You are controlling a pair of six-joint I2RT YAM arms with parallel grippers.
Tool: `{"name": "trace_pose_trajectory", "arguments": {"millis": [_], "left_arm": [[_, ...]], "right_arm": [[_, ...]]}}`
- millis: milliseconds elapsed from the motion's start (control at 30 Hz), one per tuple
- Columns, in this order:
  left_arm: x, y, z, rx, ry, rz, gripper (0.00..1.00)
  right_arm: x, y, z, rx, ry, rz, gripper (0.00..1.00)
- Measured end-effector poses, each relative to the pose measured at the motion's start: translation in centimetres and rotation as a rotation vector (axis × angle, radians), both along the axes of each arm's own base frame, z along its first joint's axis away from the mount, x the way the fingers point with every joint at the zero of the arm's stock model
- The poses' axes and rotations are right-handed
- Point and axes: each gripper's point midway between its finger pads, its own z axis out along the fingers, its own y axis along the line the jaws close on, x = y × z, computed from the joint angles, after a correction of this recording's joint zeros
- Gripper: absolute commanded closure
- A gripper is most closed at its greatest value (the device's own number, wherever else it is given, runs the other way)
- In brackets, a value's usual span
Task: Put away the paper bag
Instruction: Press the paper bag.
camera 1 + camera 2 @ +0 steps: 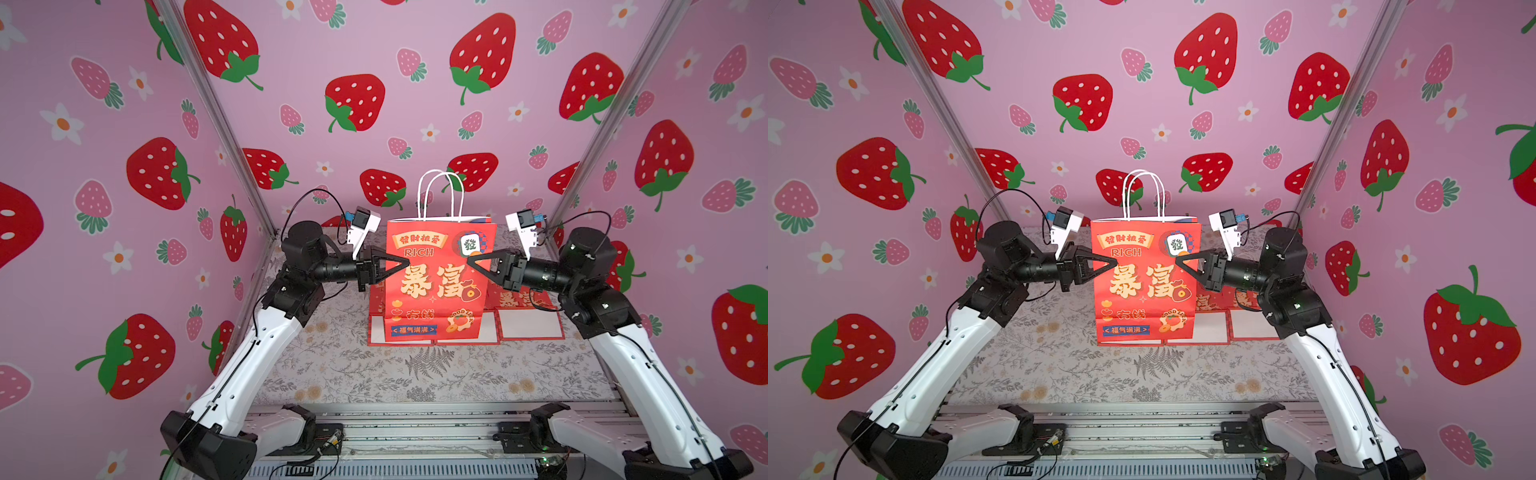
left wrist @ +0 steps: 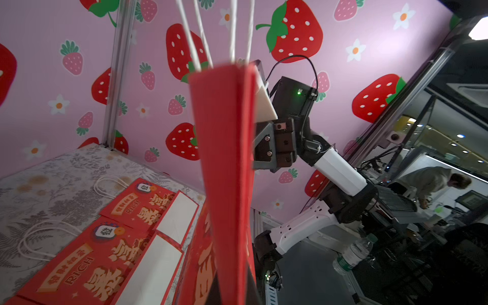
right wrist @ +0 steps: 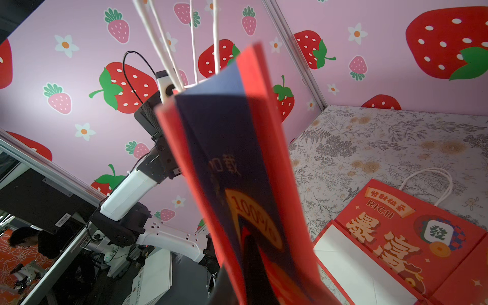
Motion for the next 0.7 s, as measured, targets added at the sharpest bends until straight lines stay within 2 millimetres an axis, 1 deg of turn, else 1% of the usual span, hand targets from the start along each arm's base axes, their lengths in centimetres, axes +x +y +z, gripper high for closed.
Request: {"name": "trace_pose_trajectory", "arguments": {"millis": [33, 67, 100, 133, 233, 300, 367, 467, 500, 600, 667, 700], "left_arm": [[0.0, 0.1, 0.1, -0.001, -0.005, 0.008, 1.0], [0.0, 0.2, 0.2, -0.002, -0.008, 0.014, 1.0], [0.1, 0.3, 0.2, -0.001, -0.006, 0.024, 1.0], [0.3, 0.5, 0.2, 0.0, -0.005, 0.032, 1.0], [1.1, 1.0, -0.2, 0.007, 0.015, 0.062, 1.0], [1.8, 1.7, -0.4, 0.01, 0.033, 0.087, 1.0], [2.7, 2.5, -0.6, 0.009, 0.055, 0.121, 1.0], [3.9, 4.0, -0.5, -0.01, 0.112, 0.175, 1.0], [4.3, 4.5, -0.5, -0.021, 0.134, 0.192, 1.0], [4.9, 5.5, -0.3, -0.044, 0.202, 0.213, 1.0], [5.0, 6.1, 0.0, -0.053, 0.239, 0.214, 1.0], [5.0, 6.6, 0.3, -0.058, 0.258, 0.214, 1.0]], "right_arm": [[0.0, 0.0, 0.0, 0.001, 0.003, -0.004, 0.54], [0.0, -0.1, -0.1, 0.0, 0.0, -0.007, 0.47], [0.1, -0.2, -0.3, -0.001, 0.002, -0.014, 0.37], [0.1, -0.3, -0.6, -0.002, 0.007, -0.023, 0.28], [0.5, -0.9, -1.3, -0.008, 0.017, -0.062, 0.12], [1.1, -1.4, -1.5, -0.011, 0.021, -0.098, 0.06], [2.1, -1.8, -1.6, -0.009, 0.03, -0.137, 0.03], [4.5, -2.1, -2.0, 0.004, 0.07, -0.192, 0.01], [5.6, -2.0, -2.1, 0.012, 0.087, -0.208, 0.01], [7.9, -1.8, -2.6, 0.05, 0.124, -0.228, 0.01], [8.4, -1.7, -3.1, 0.073, 0.133, -0.225, 0.01], [8.2, -1.6, -3.5, 0.076, 0.133, -0.211, 0.01]]}}
